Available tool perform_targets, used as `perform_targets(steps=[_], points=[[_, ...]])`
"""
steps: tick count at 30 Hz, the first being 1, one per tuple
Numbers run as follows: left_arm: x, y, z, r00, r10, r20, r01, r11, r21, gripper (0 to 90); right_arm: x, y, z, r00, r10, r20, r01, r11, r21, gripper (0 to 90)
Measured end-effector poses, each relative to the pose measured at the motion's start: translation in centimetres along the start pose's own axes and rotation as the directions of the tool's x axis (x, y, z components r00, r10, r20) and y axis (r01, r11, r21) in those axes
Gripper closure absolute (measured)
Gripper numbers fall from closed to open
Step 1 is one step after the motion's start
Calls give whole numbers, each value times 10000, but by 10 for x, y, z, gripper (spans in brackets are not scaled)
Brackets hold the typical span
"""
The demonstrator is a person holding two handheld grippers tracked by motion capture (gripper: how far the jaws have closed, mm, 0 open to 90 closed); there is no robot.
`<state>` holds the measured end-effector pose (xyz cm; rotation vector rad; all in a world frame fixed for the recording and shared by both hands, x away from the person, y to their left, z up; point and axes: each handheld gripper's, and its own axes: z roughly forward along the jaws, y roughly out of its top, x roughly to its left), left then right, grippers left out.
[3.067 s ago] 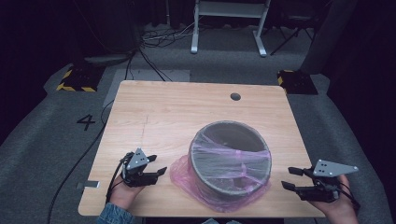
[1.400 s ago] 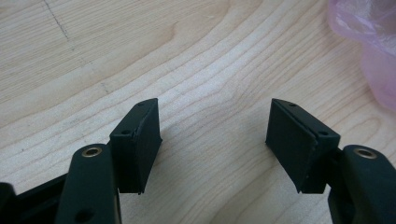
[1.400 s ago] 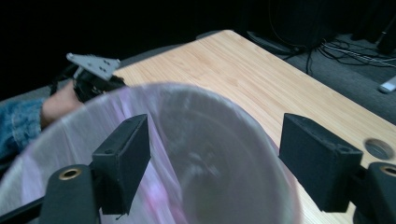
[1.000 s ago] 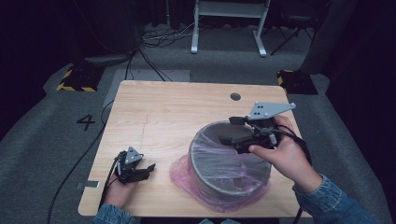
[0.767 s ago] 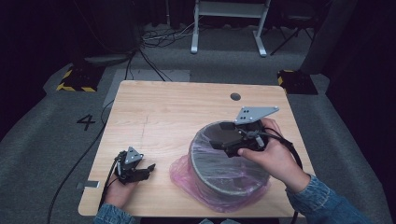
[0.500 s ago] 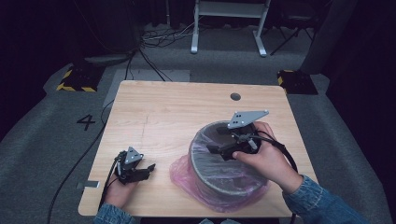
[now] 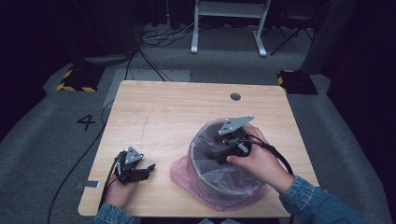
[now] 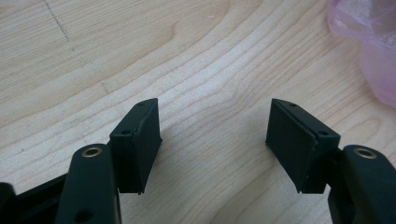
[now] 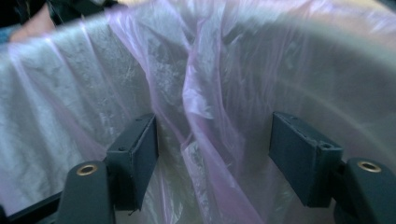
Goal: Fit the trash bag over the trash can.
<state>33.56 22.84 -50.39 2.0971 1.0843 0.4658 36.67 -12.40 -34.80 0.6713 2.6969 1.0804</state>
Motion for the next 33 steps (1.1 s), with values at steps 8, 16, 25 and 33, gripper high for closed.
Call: perform_targets(steps=[8, 16, 25, 33], points=[[0, 0, 0, 10000, 1, 2, -1, 10000, 1, 350, -1, -5, 24, 9995, -283, -106, 294, 9923, 1204, 258], [0, 0, 0, 10000, -15, 1, 15, 10000, -4, 350, -5, -13, 42, 9985, -453, -315, 513, 9725, 2271, 235], [0, 0, 0, 10000, -8, -4, 8, 10000, -3, 350, -1, -23, 58, 9987, -167, -477, 314, 9446, 3267, 224], [0, 0, 0, 10000, 7, -5, -7, 10000, -1, 351, -2, -17, 43, 9975, 272, -658, -97, 9673, 2536, 243]])
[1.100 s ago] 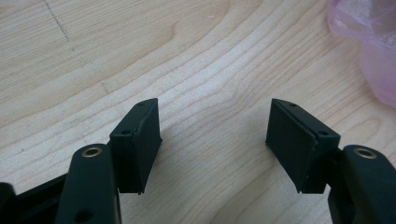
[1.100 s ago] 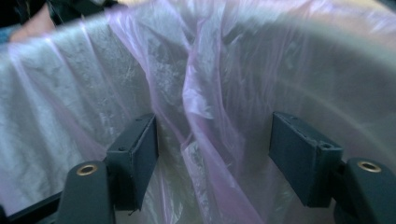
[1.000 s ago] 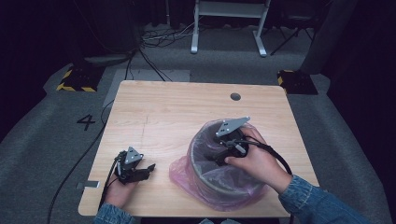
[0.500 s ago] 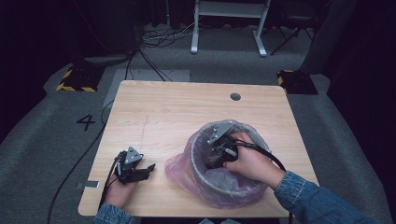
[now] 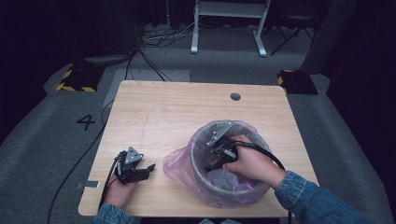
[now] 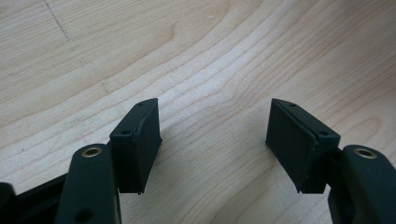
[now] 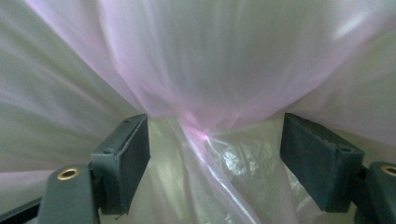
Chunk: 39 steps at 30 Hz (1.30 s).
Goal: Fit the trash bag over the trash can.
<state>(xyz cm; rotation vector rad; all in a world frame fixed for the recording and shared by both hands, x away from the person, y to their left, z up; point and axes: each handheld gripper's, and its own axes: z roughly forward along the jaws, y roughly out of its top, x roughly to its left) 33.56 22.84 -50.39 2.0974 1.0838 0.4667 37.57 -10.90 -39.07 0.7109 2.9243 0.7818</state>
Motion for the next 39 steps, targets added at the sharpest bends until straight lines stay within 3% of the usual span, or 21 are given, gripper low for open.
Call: perform_targets(steps=[4, 8, 13, 17, 20, 22, 24, 27, 30, 32, 36, 39], points=[[0, 0, 0, 10000, -7, 7, 7, 10000, 1, 350, 1, 4, -29, 10000, 48, -61, -54, 9937, -1120, 244], [0, 0, 0, 10000, -14, 4, 14, 10000, 6, 349, 4, 7, -54, 9999, -26, -157, -4, 9825, -1860, 253], [0, 0, 0, 10000, -25, 1, 25, 10000, 4, 348, 11, 11, -77, 9957, -745, -554, 580, 9648, -2565, 292], [0, 0, 0, 10000, -27, 2, 27, 10000, 3, 348, 20, 12, -97, 9785, -1807, -998, 1404, 9370, -3199, 302], [0, 0, 0, 10000, -29, -2, 29, 10000, 3, 348, 26, 13, -106, 9509, -2861, -1177, 2318, 9109, -3412, 301], [0, 0, 0, 10000, -33, -11, 33, 10000, -16, 348, 29, 13, -108, 9275, -3470, -1389, 2854, 8975, -3363, 302], [0, 0, 0, 10000, -42, -16, 41, 10000, -20, 348, 31, 13, -104, 9126, -3809, -1487, 3202, 8919, -3194, 302], [0, 0, 0, 10000, -33, -29, 33, 10000, -16, 348, 32, 11, -92, 8959, -4187, -1482, 3763, 8928, -2478, 299], [0, 0, 0, 10000, -45, -15, 45, 10000, -18, 348, 35, 10, -75, 8878, -4298, -1647, 4009, 8978, -1823, 280], [0, 0, 0, 10000, -41, -22, 41, 10000, -18, 348, 38, 9, -64, 8769, -4518, -1639, 4312, 8902, -1467, 272], [0, 0, 0, 10000, -39, -13, 39, 10000, -14, 347, 40, 9, -45, 8767, -4565, -1514, 4482, 8897, -874, 262], [0, 0, 0, 10000, -36, -26, 36, 10000, -17, 348, 39, 5, -32, 8867, -4371, -1509, 4350, 8991, -482, 262]])
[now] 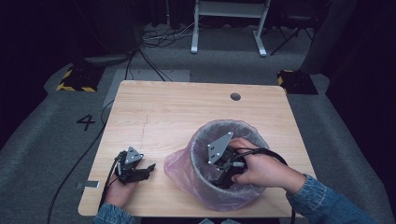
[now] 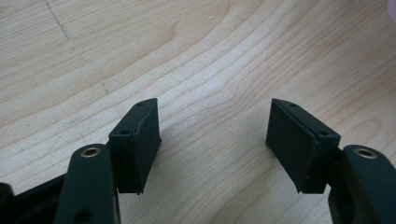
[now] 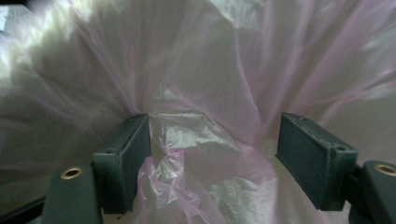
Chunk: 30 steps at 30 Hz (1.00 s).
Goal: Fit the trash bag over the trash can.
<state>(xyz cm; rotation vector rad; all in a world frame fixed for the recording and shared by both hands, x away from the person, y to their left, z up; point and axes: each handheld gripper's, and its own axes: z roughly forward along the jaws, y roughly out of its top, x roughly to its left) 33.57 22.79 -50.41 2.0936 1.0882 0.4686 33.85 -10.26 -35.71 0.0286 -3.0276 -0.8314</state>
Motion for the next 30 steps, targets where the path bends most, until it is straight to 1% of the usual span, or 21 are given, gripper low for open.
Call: perform_targets(steps=[3, 8, 10, 13, 16, 17, 19, 20, 22, 24, 28, 30], points=[[0, 0, 0, 10000, -2, 3, 2, 10000, 0, 347, -2, -4, 12, 9992, 339, 227, -345, 9991, 250, 242], [0, 0, 0, 10000, -7, 12, 7, 10000, -1, 348, -6, -9, 30, 9960, 678, 580, -717, 9950, 693, 225], [0, 0, 0, 10000, -10, 13, 10, 10000, -4, 348, -8, -10, 36, 9951, 735, 654, -798, 9918, 999, 220], [0, 0, 0, 10000, -7, 12, 7, 10000, -1, 348, -10, -12, 43, 9934, 940, 653, -1017, 9868, 1263, 218], [0, 0, 0, 10000, -7, 14, 7, 10000, -1, 347, -12, -14, 51, 9910, 1196, 609, -1282, 9776, 1668, 210], [0, 0, 0, 10000, -7, 14, 7, 10000, 1, 347, -13, -15, 52, 9893, 1318, 623, -1408, 9744, 1753, 211], [0, 0, 0, 10000, -6, 15, 6, 10000, 1, 347, -13, -15, 52, 9873, 1403, 751, -1517, 9722, 1783, 222], [0, 0, 0, 10000, -7, 14, 7, 10000, 0, 347, -14, -15, 50, 9881, 1324, 782, -1436, 9764, 1614, 232], [0, 0, 0, 10000, -8, 14, 8, 10000, -4, 347, -13, -13, 42, 9836, 1583, 860, -1682, 9779, 1239, 235], [0, 0, 0, 10000, -14, 13, 14, 10000, -3, 347, -13, -10, 31, 9812, 1675, 962, -1739, 9828, 624, 235], [0, 0, 0, 10000, -8, 10, 8, 10000, -6, 347, -15, -6, 7, 9726, 1960, 1250, -1944, 9806, -258, 235], [0, 0, 0, 10000, -11, 10, 11, 10000, -7, 347, -16, -4, -4, 9664, 2175, 1367, -2118, 9758, -548, 236]])
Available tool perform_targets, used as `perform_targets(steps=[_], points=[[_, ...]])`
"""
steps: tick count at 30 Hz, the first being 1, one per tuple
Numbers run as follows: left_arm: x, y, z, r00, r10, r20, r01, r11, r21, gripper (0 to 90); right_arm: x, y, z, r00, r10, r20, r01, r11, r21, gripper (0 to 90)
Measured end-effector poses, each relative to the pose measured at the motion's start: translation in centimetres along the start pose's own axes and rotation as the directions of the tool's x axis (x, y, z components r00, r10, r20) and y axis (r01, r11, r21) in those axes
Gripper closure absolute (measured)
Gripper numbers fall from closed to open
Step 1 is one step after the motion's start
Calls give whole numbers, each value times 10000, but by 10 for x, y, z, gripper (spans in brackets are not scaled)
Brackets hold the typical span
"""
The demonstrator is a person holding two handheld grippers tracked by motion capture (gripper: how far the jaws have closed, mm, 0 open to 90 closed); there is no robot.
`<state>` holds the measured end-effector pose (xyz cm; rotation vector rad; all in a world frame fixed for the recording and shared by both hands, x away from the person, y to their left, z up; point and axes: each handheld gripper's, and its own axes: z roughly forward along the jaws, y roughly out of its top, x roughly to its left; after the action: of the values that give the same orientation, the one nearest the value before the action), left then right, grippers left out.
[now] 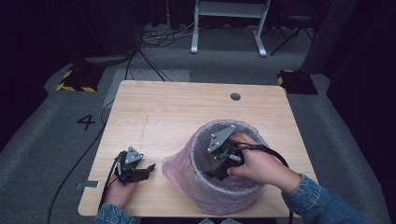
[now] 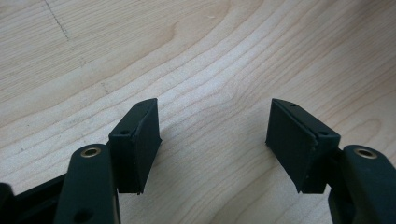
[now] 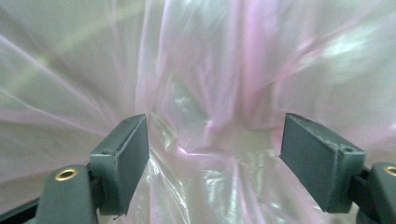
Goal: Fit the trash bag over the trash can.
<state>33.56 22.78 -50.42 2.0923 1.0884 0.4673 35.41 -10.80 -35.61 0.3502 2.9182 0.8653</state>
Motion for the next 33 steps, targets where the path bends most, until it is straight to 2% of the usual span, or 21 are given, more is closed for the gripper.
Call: perform_targets(steps=[4, 9, 15, 21, 26, 33], points=[[0, 0, 0, 10000, 5, 2, -5, 10000, 3, 347, -5, 3, -18, 9987, 421, 284, -404, 9976, -567, 245], [0, 0, 0, 10000, 3, 0, -3, 10000, 2, 347, -10, 5, -39, 9944, 904, 542, -827, 9879, -1313, 259], [0, 0, 0, 10000, -2, -3, 2, 10000, -14, 347, -15, 5, -61, 9858, 1501, 751, -1287, 9633, -2354, 280], [0, 0, 0, 10000, -5, -1, 5, 10000, 1, 347, -27, -1, -80, 9690, 2211, 1098, -1762, 9309, -3199, 292], [0, 0, 0, 10000, -11, -29, 11, 10000, 1, 345, -42, -12, -98, 9433, 2829, 1738, -2047, 9075, -3667, 292], [0, 0, 0, 10000, -13, -31, 13, 10000, 5, 344, -55, -30, -116, 9155, 3426, 2107, -2370, 8828, -4057, 291]])
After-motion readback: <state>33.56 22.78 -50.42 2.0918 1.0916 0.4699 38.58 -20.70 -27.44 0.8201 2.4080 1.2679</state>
